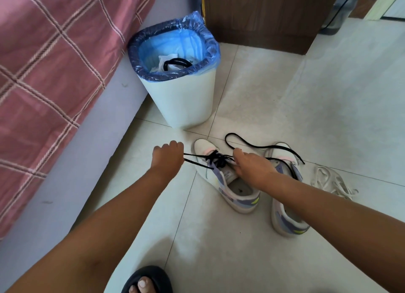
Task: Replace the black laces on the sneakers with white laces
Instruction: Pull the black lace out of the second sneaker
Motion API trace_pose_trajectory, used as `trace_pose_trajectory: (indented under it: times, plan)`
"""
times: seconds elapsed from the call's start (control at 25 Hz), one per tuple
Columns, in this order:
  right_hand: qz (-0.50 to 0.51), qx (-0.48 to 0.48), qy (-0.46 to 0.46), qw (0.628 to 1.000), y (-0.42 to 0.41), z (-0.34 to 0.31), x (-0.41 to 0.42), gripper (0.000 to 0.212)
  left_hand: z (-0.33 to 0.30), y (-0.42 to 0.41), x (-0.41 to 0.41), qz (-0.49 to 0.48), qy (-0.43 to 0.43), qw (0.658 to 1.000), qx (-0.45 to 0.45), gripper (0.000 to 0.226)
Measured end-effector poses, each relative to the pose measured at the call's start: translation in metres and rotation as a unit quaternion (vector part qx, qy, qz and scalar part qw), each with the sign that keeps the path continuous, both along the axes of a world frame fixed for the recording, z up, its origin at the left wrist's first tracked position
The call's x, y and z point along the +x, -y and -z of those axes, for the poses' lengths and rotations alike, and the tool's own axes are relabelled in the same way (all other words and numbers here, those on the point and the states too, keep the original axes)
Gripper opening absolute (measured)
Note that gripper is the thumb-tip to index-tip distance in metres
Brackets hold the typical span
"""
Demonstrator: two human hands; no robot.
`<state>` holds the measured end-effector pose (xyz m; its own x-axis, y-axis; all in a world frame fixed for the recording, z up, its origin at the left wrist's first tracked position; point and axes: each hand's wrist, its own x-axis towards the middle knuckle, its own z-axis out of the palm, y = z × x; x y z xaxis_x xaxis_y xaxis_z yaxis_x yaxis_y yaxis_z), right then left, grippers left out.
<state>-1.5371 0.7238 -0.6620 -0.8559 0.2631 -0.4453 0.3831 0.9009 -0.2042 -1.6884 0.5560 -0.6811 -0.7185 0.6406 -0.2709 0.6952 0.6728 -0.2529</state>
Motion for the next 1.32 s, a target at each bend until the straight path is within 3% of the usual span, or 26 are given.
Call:
trace_pose_trajectory:
  times: [0.04, 0.12, 0.2, 0.24, 0.28, 0.4, 0.44, 0.52, 0.6, 0.68, 0.8, 0.88, 0.96, 1.12, 1.32]
  plan:
    - [-0.001, -0.001, 0.004, 1.0, 0.001, -0.001, 0.0, 0.011, 0.001, 0.0, 0.0, 0.004, -0.012, 1.0, -0.011, 0.017]
    - [-0.005, 0.001, 0.007, 1.0, 0.005, -0.001, -0.001, 0.015, 0.0, -0.004, 0.003, -0.16, 0.132, 0.976, 0.068, 0.021]
    - [-0.004, -0.002, 0.007, 1.0, 0.006, -0.002, -0.002, 0.015, -0.003, -0.008, 0.003, -0.352, 0.364, 0.853, 0.124, 0.031]
    - [-0.003, -0.007, 0.009, 1.0, 0.006, -0.002, -0.002, 0.012, -0.005, -0.006, 0.001, -0.382, 0.431, 0.809, 0.118, 0.03]
    - [0.0, -0.012, 0.01, 1.0, 0.005, -0.001, -0.002, 0.01, -0.006, -0.004, -0.003, -0.377, 0.448, 0.804, 0.105, 0.025]
    - [0.006, -0.022, 0.006, 1.0, 0.003, 0.001, 0.0, 0.01, -0.011, -0.002, -0.022, -0.303, 0.331, 0.879, 0.162, 0.013]
    - [0.007, -0.022, 0.006, 1.0, 0.003, 0.001, 0.0, 0.01, -0.012, -0.003, -0.028, -0.288, 0.308, 0.885, 0.199, 0.014]
    - [0.006, -0.021, 0.007, 1.0, 0.003, 0.001, 0.0, 0.012, -0.015, -0.01, -0.031, -0.284, 0.337, 0.863, 0.248, 0.019]
    - [0.006, -0.023, 0.007, 1.0, 0.003, 0.001, 0.0, 0.014, -0.012, -0.014, -0.025, -0.326, 0.386, 0.829, 0.24, 0.027]
    - [0.009, -0.026, 0.006, 1.0, 0.003, 0.001, 0.0, 0.014, -0.008, -0.015, -0.015, -0.318, 0.376, 0.832, 0.254, 0.021]
    - [0.011, -0.029, 0.006, 0.999, 0.003, 0.001, 0.0, 0.011, 0.0, -0.016, -0.009, -0.085, 0.265, 0.904, 0.324, 0.027]
    - [0.011, -0.032, 0.008, 0.999, 0.003, 0.001, -0.001, 0.015, 0.004, -0.024, -0.012, 0.065, 0.209, 0.923, 0.316, 0.029]
    - [0.011, -0.034, 0.008, 0.999, 0.003, 0.001, -0.001, 0.017, 0.012, -0.034, -0.015, 0.146, 0.169, 0.931, 0.29, 0.023]
    - [0.016, -0.036, 0.002, 0.999, 0.003, 0.0, 0.0, 0.013, 0.015, -0.044, -0.016, 0.167, 0.173, 0.937, 0.252, 0.011]
    - [0.014, -0.035, -0.001, 0.999, 0.003, 0.0, 0.001, 0.016, 0.006, -0.043, -0.016, 0.077, 0.274, 0.915, 0.287, 0.01]
